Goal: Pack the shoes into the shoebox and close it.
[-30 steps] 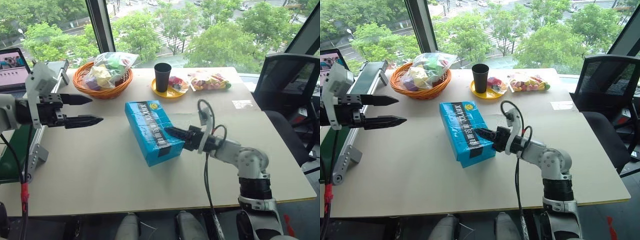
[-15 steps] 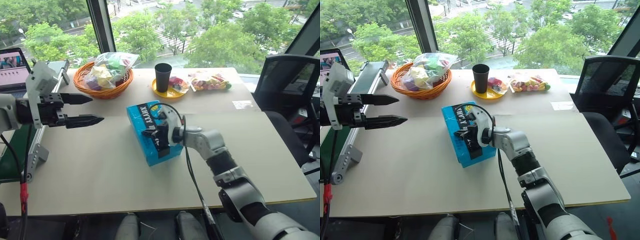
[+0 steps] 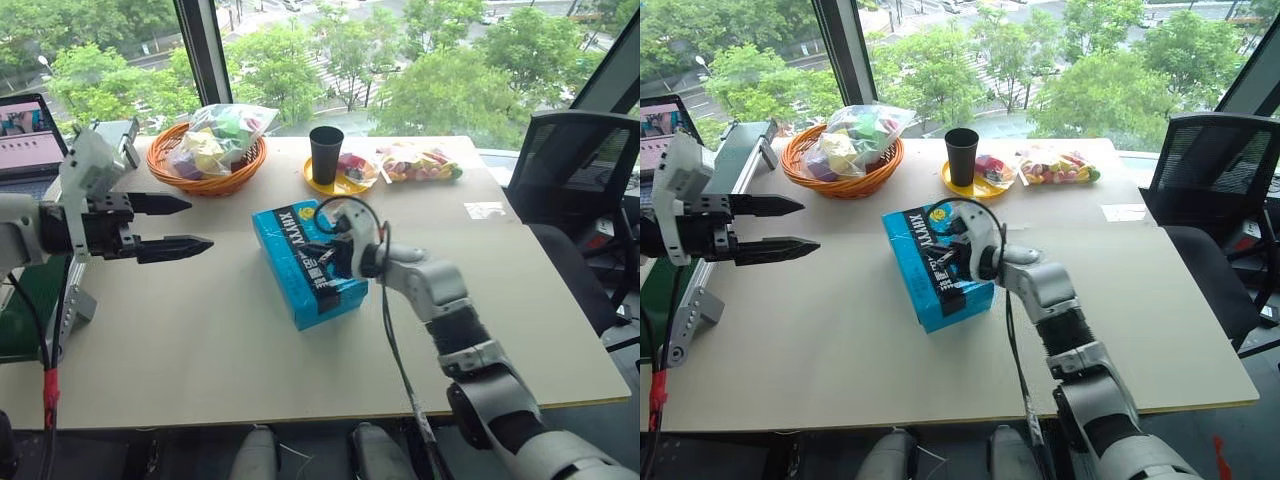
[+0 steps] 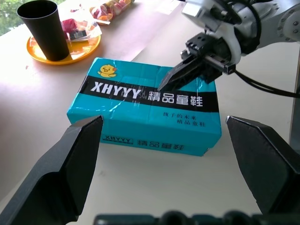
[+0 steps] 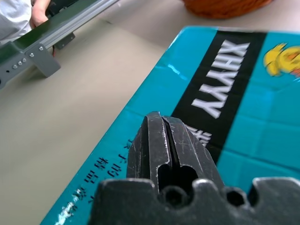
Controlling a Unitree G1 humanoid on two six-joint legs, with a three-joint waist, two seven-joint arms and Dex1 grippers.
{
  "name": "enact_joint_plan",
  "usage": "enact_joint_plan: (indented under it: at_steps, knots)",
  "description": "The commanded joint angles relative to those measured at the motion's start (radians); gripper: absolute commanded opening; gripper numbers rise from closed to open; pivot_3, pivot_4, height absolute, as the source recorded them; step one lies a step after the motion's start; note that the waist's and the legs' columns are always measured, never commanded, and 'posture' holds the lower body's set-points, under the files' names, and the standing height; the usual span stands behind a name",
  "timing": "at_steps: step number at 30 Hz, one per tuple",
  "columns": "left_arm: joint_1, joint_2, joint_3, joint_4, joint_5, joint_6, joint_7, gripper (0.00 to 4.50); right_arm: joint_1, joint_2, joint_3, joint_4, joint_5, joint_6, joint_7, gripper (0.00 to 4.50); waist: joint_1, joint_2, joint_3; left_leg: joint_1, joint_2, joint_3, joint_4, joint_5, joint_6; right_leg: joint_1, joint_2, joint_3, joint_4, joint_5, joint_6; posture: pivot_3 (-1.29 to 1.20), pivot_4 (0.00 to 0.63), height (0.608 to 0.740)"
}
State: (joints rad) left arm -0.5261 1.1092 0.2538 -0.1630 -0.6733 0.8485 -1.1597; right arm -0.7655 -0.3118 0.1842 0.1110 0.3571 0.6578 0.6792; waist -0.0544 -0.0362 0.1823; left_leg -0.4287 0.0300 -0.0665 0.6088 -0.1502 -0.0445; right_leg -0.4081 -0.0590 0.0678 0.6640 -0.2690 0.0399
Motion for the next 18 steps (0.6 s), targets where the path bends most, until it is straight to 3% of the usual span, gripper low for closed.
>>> enact_joint_plan:
  at_steps: [1,6,10,15,18]
  knots:
    - [-0.059,-0.096,-0.009,0.017,0.054,-0.093,0.125,4.50,0.061,-0.185,-0.010,-0.201,-0.071,-0.010,0.053,1.40,0.015,0.001,0.000,0.000,0.000,0.000,0.000,0.000,0.000,0.000,0.000,0.000,-0.001,0.000,0.000,0.00,0.150,0.734]
    - [-0.061,-0.215,0.023,0.015,0.028,-0.116,0.201,4.50,0.149,-0.302,-0.151,-0.336,0.021,0.022,0.104,3.07,0.008,0.000,0.000,0.000,0.001,0.001,0.002,0.000,0.000,0.000,0.001,0.000,-0.001,0.000,0.000,0.00,0.150,0.734]
    - [0.025,-0.323,0.025,0.008,0.135,-0.261,0.330,4.50,0.278,-0.340,-0.289,-0.350,0.029,-0.037,0.072,4.42,0.009,0.000,0.000,0.001,0.002,0.002,0.002,0.000,0.000,0.001,0.001,0.001,-0.001,0.000,-0.001,0.00,0.150,0.734]
    - [0.169,-0.460,0.008,-0.012,0.189,-0.344,0.445,4.50,0.430,-0.318,-0.369,-0.346,-0.019,-0.102,-0.031,4.47,0.012,0.000,0.000,0.003,0.001,0.003,0.002,-0.001,0.000,0.003,0.000,0.002,-0.001,0.001,-0.001,0.00,0.150,0.734]
    - [0.318,-0.566,-0.067,-0.048,0.285,-0.442,0.525,4.50,0.581,-0.266,-0.413,-0.336,-0.070,-0.153,-0.128,4.47,0.015,0.000,-0.001,0.005,0.001,0.004,0.002,0.000,0.000,0.005,0.000,0.002,-0.001,0.001,-0.001,0.00,0.150,0.734]
